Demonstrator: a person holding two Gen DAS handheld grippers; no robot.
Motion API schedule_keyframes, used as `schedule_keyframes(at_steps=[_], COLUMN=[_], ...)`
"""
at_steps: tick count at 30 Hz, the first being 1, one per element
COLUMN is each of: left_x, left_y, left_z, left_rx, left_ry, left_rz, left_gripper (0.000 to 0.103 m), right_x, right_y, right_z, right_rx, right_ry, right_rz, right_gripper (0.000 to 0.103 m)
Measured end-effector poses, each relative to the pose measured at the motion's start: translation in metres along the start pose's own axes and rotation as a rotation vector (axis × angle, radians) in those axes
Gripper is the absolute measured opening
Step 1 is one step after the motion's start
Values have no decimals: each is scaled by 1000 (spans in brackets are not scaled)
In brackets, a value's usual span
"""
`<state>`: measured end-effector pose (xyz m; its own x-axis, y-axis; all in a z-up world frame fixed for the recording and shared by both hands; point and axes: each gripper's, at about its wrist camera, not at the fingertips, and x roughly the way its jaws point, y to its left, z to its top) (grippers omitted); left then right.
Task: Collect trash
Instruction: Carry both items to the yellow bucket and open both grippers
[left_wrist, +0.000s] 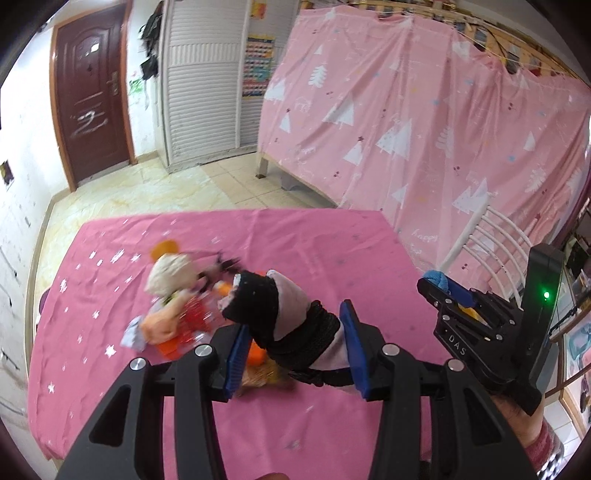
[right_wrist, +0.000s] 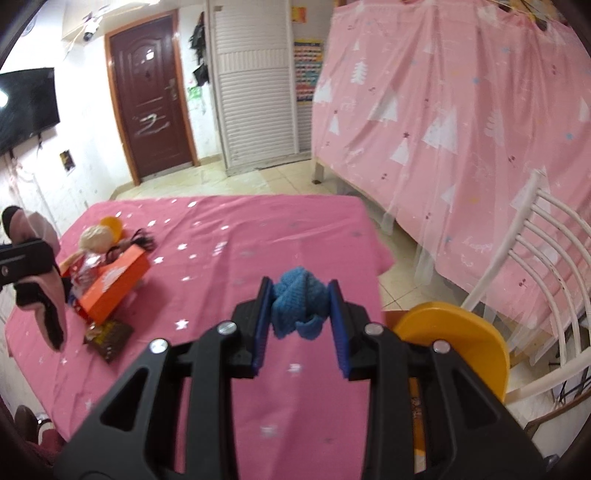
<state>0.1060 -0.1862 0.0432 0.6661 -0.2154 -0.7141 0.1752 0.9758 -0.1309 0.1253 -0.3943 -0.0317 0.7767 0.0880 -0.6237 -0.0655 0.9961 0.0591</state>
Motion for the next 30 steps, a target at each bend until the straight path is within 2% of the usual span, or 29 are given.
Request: schedule_keyframes(at_steps=[10, 18, 23, 28, 30], left_x=[34, 83, 110, 131, 136], left_y=[-93, -171, -204, -226, -229], left_z=[26, 28, 22, 18, 17], left_rx=[90, 176, 228, 235, 237], left_ry=[13, 47, 89, 121, 108], left_rz=[-137, -149, -157, -184, -155], left_gripper=[41, 41, 41, 42, 47], right_x=[-12, -24, -23, -13, -8], right_y=[-95, -164, -181, -191, -195], right_z=[-8, -24, -32, -37, -40], right_rx=[166, 316, 354, 374, 389], right_ry=[-31, -48, -41, -10, 2], right_rz=[-95, -135, -150, -151, -151], right_gripper=[29, 29, 29, 29, 29])
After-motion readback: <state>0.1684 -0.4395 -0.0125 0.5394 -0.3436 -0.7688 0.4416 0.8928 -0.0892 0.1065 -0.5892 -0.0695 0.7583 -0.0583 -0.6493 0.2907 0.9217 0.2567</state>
